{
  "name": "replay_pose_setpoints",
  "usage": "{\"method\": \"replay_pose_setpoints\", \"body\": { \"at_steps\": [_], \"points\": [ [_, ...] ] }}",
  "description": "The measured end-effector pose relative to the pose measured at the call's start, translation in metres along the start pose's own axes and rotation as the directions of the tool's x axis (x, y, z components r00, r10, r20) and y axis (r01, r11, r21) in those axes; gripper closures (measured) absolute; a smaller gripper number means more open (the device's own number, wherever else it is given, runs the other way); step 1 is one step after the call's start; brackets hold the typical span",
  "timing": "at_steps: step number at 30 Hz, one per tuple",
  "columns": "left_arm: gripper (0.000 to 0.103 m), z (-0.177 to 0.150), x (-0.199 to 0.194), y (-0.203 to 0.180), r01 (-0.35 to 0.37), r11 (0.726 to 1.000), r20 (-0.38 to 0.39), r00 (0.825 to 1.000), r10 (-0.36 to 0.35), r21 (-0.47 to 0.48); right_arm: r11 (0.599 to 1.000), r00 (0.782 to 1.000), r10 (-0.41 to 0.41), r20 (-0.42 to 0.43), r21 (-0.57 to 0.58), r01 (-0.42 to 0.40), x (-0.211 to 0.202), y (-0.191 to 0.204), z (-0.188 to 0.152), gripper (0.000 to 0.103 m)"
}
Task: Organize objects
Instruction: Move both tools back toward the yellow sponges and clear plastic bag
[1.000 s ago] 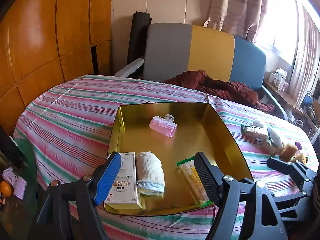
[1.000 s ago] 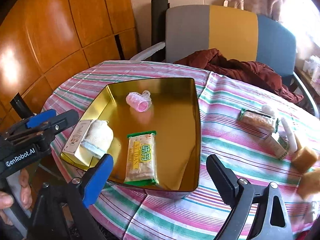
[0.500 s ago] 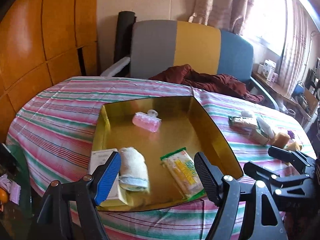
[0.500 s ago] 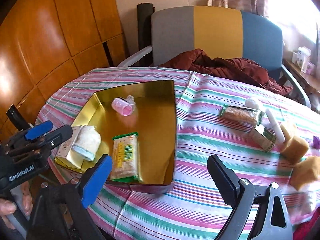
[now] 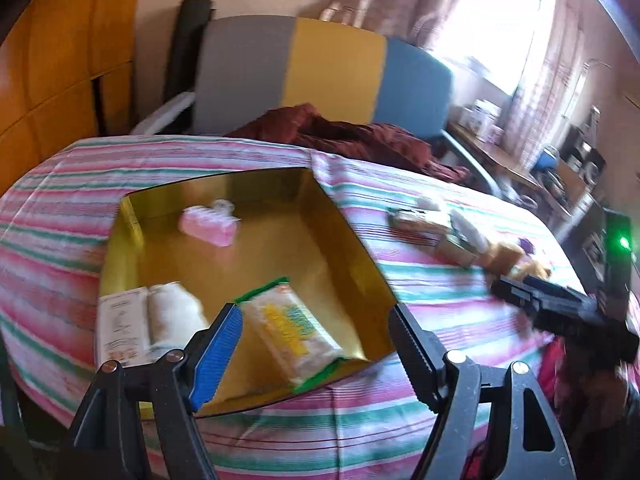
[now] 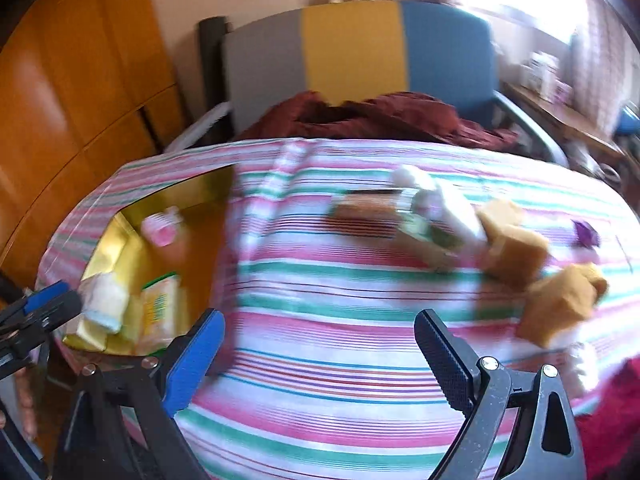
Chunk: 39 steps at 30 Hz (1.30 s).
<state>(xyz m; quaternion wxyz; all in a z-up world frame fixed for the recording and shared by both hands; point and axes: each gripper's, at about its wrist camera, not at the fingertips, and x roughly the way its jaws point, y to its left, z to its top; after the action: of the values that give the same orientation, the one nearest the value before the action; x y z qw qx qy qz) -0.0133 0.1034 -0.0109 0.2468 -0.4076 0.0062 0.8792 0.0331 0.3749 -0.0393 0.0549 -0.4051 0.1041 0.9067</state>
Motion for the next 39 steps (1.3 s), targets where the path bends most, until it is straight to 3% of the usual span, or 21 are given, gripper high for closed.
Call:
{"method": "replay_pose_setpoints", "body": {
  "at_steps": [5, 9, 16, 23, 28, 31, 33, 39],
  "points": [
    [0.026, 0.003, 0.010, -0.031, 0.062, 0.994, -0.032, 0.998, -0.059, 0.093, 0.986, 0.994, -0.107, 0.017, 0.128, 0.104, -0.021, -0.071, 0.007, 0.007],
    [0.026, 0.003, 0.023, -0.064, 0.140, 0.973, -0.072, 0.989, -0.129, 0.185, 0.954, 0.978, -0.202, 0.045, 0.237, 0.186, -0.044, -0.129, 0.014, 0.006],
    [0.026, 0.001, 0.052, -0.117, 0.189, 0.928, -0.142, 0.978, -0.150, 0.320, 0.849, 0.943, -0.329, 0.058, 0.456, 0.268, -0.064, -0.224, 0.014, 0.000],
    [0.024, 0.000, 0.085, -0.160, 0.249, 0.879, -0.190, 0.964, -0.185, 0.408, 0.756, 0.956, -0.293, 0.021, 0.617, 0.218, -0.056, -0.270, -0.010, 0.000],
    [0.020, 0.008, 0.105, -0.201, 0.343, 0.826, -0.216, 0.938, -0.272, 0.447, 0.732, 0.959, -0.282, 0.019, 0.650, 0.203, -0.056, -0.279, -0.014, 0.000],
    [0.018, 0.011, 0.119, -0.233, 0.368, 0.796, -0.246, 0.928, -0.280, 0.481, 0.732, 0.964, -0.266, 0.030, 0.657, 0.182, -0.058, -0.279, -0.015, 0.000],
    [0.017, 0.012, 0.130, -0.254, 0.403, 0.778, -0.280, 0.912, -0.299, 0.482, 0.734, 0.966, -0.256, 0.032, 0.657, 0.172, -0.057, -0.278, -0.014, 0.000],
    [0.018, 0.009, 0.155, -0.298, 0.428, 0.754, -0.328, 0.898, -0.294, 0.498, 0.716, 0.975, -0.222, 0.015, 0.682, 0.152, -0.052, -0.284, -0.018, 0.000]
  ]
}}
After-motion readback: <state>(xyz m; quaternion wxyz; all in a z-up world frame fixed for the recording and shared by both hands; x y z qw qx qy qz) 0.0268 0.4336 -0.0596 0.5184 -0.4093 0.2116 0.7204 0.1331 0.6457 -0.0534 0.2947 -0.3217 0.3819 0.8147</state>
